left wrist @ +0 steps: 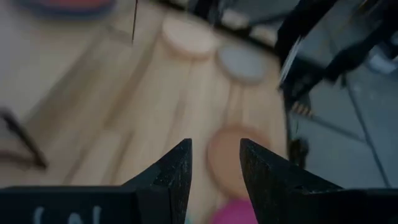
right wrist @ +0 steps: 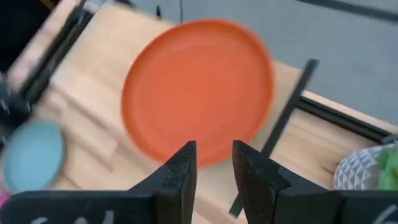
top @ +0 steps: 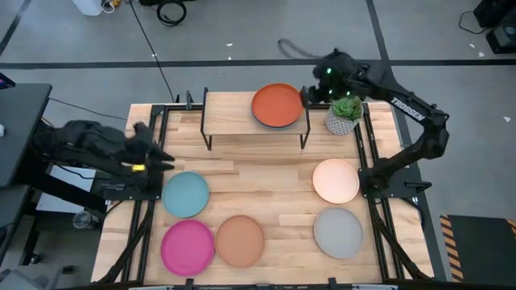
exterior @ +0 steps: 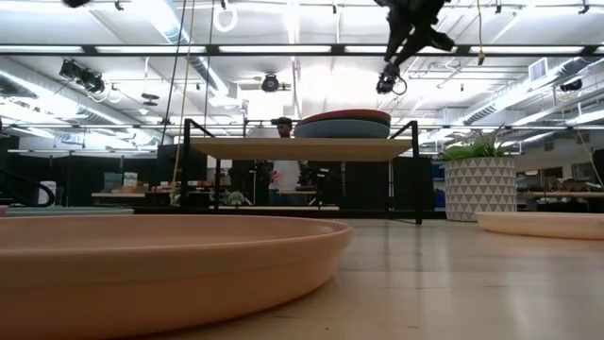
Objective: Place and stack plates onto a shelf
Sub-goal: Put the brown plate on the shelf
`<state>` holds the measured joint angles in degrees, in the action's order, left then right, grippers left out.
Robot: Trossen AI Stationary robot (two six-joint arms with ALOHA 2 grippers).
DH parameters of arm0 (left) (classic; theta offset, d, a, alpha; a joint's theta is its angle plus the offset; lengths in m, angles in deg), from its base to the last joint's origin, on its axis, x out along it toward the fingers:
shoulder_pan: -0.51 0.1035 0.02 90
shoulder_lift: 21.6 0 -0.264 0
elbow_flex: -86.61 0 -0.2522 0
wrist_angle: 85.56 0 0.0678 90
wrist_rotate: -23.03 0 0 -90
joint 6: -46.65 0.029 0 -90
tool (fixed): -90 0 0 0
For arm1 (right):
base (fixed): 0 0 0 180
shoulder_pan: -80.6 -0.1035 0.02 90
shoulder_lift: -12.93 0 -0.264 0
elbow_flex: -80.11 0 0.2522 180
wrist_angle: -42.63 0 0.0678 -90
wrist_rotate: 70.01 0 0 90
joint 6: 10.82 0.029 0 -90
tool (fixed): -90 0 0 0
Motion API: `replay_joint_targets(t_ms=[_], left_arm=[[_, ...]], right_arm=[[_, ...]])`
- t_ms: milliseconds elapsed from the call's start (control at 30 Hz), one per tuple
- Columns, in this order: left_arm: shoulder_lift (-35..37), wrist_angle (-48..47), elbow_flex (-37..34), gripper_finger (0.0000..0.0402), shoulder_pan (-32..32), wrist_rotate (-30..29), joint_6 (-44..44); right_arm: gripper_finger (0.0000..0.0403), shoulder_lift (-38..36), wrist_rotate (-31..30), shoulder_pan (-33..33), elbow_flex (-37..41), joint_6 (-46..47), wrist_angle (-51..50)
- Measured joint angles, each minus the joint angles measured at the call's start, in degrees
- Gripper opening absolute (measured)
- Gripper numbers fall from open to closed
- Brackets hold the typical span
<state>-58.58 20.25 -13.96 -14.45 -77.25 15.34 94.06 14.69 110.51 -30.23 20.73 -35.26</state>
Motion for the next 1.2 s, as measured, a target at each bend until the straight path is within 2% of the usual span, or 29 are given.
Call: replay_joint_targets(t_ms=[233,400,533,667,867,1000,1200], left_arm=[[-2.3,1.4,-11.0,0.0141,0.0,11.3,-5.9],[-7.7,13.7,-18.6,0.0141,0.0,17.3,-10.5],[-14.7,21.3,-20.5,0.0141,0.0,17.7,-14.6],[-22.4,24.8,-20.5,0.0141,-0.2,17.7,-17.6],[-33.3,26.6,-20.5,0.0141,-1.7,16.8,-23.8],[-39.2,31.2,-20.5,0.0141,-4.0,15.0,-28.2],[-45.4,39.6,-20.3,0.0141,-7.9,11.2,-35.3]], right_arm=[[0.011,0.3,-6.4,-12.9,2.6,-1.3,0.7],[0.011,0.3,-11.5,-19.5,3.4,-0.2,0.5],[0.011,0.3,-15.9,-22.8,3.5,1.9,-0.6],[0.0109,0.3,-18.8,-26.2,3.5,4.6,-1.2],[0.0109,0.9,-20.3,-31.0,3.5,11.9,-1.7],[0.0108,2.4,-20.8,-34.5,3.5,16.9,-2.0],[0.0107,4.7,-19.5,-37.3,3.5,18.0,-1.9]])
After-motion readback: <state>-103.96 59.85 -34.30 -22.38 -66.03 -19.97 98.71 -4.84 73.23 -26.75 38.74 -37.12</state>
